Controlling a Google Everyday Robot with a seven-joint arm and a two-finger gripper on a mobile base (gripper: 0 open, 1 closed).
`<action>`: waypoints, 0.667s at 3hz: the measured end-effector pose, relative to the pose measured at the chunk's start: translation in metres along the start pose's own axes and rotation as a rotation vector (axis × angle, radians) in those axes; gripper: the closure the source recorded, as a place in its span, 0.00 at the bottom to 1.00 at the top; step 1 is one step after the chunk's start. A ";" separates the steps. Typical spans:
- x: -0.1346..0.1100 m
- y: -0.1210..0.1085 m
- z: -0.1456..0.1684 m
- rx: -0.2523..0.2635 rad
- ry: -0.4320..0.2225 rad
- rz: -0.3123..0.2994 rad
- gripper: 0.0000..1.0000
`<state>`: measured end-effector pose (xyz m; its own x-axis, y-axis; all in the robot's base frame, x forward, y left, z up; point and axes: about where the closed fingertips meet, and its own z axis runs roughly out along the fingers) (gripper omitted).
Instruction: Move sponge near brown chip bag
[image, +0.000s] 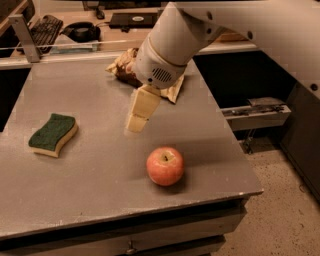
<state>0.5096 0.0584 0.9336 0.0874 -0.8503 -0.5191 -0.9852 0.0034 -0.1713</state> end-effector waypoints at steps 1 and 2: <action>0.000 0.000 0.000 0.000 0.001 0.000 0.00; -0.026 -0.006 0.023 -0.010 -0.074 -0.032 0.00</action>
Offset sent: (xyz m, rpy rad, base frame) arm 0.0231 0.1039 -0.0150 0.2154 -0.0237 0.1326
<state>0.5163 0.0927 0.9286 0.1289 -0.8085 -0.5742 -0.9831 -0.0284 -0.1807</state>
